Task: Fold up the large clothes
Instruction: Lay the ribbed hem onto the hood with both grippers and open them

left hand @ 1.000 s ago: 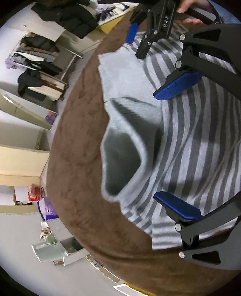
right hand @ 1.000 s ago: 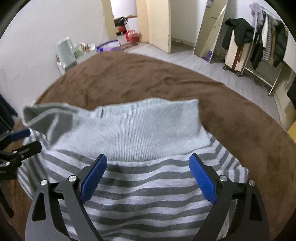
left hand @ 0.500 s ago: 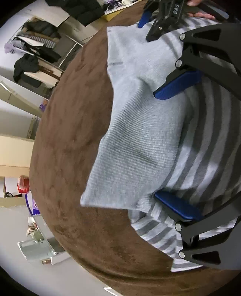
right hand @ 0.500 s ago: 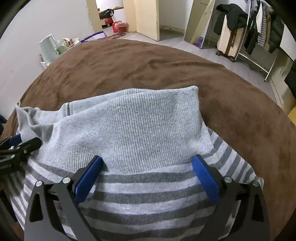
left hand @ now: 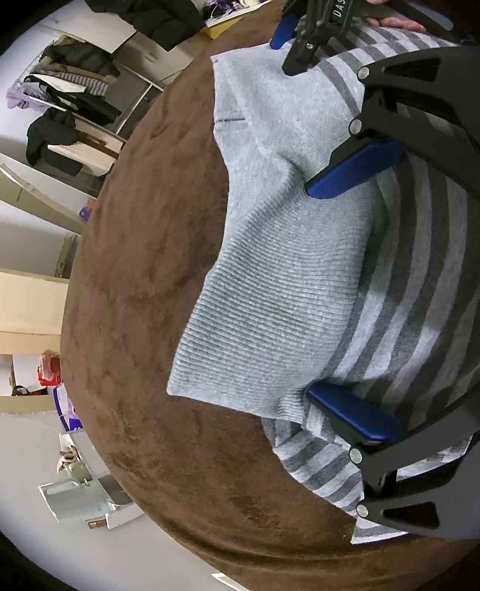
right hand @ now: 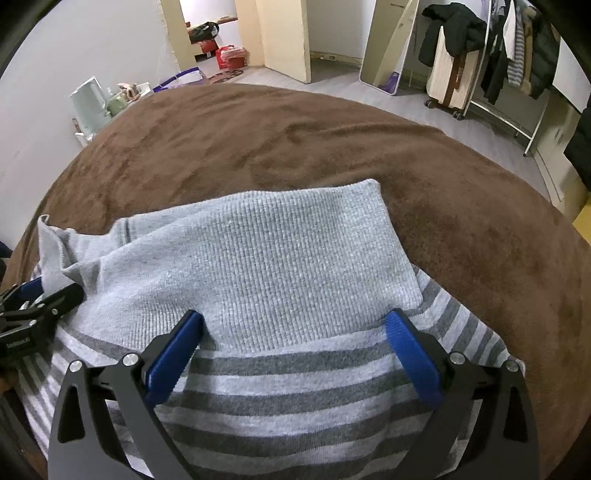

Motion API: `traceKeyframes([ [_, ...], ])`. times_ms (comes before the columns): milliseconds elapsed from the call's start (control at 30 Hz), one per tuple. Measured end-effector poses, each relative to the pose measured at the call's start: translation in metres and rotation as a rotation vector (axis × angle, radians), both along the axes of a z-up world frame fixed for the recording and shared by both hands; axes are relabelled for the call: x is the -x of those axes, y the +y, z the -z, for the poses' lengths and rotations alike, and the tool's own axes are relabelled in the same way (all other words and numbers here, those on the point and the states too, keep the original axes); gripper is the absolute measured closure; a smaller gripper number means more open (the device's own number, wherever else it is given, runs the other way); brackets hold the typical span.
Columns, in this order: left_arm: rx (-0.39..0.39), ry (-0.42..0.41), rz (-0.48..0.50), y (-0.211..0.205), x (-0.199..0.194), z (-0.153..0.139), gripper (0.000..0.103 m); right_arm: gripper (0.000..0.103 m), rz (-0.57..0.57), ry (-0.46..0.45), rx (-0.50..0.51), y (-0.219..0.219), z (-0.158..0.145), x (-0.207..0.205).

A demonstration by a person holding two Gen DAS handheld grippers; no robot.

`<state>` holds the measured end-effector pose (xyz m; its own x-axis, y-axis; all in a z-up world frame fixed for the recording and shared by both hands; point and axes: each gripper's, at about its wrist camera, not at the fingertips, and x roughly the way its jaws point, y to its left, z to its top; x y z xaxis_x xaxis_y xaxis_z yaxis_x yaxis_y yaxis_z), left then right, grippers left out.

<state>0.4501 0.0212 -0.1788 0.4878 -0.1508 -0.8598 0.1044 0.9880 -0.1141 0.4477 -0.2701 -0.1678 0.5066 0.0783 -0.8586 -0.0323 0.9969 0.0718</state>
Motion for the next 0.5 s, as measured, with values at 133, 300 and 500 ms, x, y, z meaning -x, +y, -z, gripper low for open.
traceKeyframes([
  [133,-0.006,-0.024,0.001,0.003,0.013,-0.021,0.006,0.006,-0.003,-0.030,-0.026,-0.002,-0.021,0.014],
  [300,0.025,-0.063,-0.006,0.000,0.042,-0.044,0.006,0.006,0.052,-0.112,-0.119,-0.024,-0.057,0.054],
  [500,-0.031,-0.081,0.035,-0.023,0.084,-0.045,0.006,0.006,0.164,-0.154,-0.196,-0.057,-0.060,0.115],
])
